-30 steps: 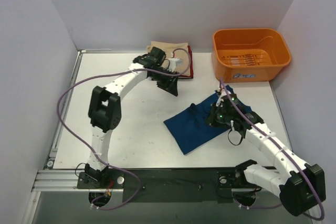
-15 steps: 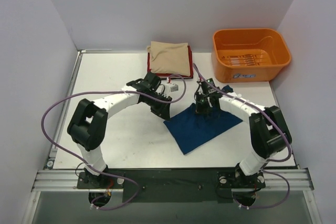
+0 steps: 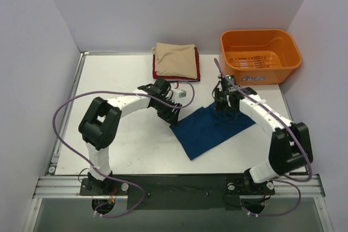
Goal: Fold and stack the t-shirts
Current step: Fold the folded rectangular tshirt in 1/3 of the way
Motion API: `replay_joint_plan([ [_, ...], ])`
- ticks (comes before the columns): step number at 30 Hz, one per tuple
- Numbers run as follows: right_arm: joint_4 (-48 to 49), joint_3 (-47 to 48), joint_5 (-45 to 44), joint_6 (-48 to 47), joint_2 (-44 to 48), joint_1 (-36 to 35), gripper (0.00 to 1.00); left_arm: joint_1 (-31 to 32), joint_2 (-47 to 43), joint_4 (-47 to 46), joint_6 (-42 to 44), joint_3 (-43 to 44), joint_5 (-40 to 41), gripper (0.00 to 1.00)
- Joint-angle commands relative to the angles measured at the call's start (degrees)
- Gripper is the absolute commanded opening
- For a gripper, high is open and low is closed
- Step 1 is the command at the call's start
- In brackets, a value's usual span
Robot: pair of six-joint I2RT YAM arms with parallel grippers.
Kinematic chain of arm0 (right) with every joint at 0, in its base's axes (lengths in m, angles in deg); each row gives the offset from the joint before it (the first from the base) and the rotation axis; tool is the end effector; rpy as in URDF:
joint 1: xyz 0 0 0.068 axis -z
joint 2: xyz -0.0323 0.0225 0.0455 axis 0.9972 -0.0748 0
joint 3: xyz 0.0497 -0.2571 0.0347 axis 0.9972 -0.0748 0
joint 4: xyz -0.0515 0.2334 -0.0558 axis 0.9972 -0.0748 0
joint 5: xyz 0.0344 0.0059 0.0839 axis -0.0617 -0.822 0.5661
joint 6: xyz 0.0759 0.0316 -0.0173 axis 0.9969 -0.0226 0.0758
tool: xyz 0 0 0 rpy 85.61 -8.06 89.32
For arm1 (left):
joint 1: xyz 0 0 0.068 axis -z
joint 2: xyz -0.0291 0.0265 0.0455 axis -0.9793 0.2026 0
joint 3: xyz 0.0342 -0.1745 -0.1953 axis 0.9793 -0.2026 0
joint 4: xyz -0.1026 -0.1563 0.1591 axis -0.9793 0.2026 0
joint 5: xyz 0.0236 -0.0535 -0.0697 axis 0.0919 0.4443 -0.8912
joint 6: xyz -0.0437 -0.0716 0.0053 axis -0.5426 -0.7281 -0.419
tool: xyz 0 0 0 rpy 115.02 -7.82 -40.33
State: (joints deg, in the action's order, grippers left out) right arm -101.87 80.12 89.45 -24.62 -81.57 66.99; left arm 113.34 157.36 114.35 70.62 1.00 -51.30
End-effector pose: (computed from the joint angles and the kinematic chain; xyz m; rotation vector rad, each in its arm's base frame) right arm 0.3236 0.1161 0.1979 -0.0530 2.4388 0.3923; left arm 0.2913 -0.2475 0.1565 0.9832 2.5505 -0.8571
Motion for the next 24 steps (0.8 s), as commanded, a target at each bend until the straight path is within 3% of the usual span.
replay_joint_plan([
  [1, -8.3, -6.2, -2.6, 6.1, 11.8, -0.8, 0.27, -1.5, 5.6, 1.6, 0.6, 5.6, 2.0, 0.59],
  [6, -4.3, -20.4, 0.8, 13.0, 21.1, 1.0, 0.46, -0.2, 8.0, 2.8, 1.5, 5.8, -0.8, 0.59],
  [14, 5.1, -26.2, 8.1, 16.7, 17.3, 2.4, 0.47, 0.8, 6.4, 4.2, 2.3, 2.6, -4.8, 0.58],
  [15, 5.0, -26.8, 7.4, 16.9, 17.1, 2.4, 0.46, 0.8, 6.0, 4.6, 2.5, 2.2, -4.7, 0.57],
  [17, 5.1, -28.0, 5.8, 17.0, 16.3, 2.5, 0.33, 0.8, 5.0, 4.4, 2.9, 1.4, -3.5, 0.52],
  [18, 5.5, -28.4, 5.4, 17.0, 15.9, 2.6, 0.19, 0.7, 4.7, 4.1, 3.0, 0.6, -3.3, 0.49],
  [20, 4.9, -28.9, 4.2, 17.0, 15.8, 3.2, 0.04, 0.8, 4.0, 3.8, 3.0, -0.1, -3.9, 0.27],
  [21, 3.5, -28.8, 3.6, 17.2, 16.1, 3.5, 0.0, 0.8, 3.9, 3.7, 2.9, -0.3, -5.0, 0.22],
  [22, 2.9, -28.9, 2.5, 17.1, 16.9, 4.0, 0.0, 1.0, 3.6, 3.7, 2.6, -0.9, -5.5, 0.06],
  [23, 1.6, -28.7, 1.7, 17.2, 17.4, 4.3, 0.0, 1.0, 3.5, 3.5, 2.6, -1.1, -6.0, 0.0],
  [24, 0.9, -28.7, 0.7, 17.1, 18.4, 4.8, 0.0, 1.4, 3.1, 3.4, 2.5, -1.5, -6.0, 0.0],
])
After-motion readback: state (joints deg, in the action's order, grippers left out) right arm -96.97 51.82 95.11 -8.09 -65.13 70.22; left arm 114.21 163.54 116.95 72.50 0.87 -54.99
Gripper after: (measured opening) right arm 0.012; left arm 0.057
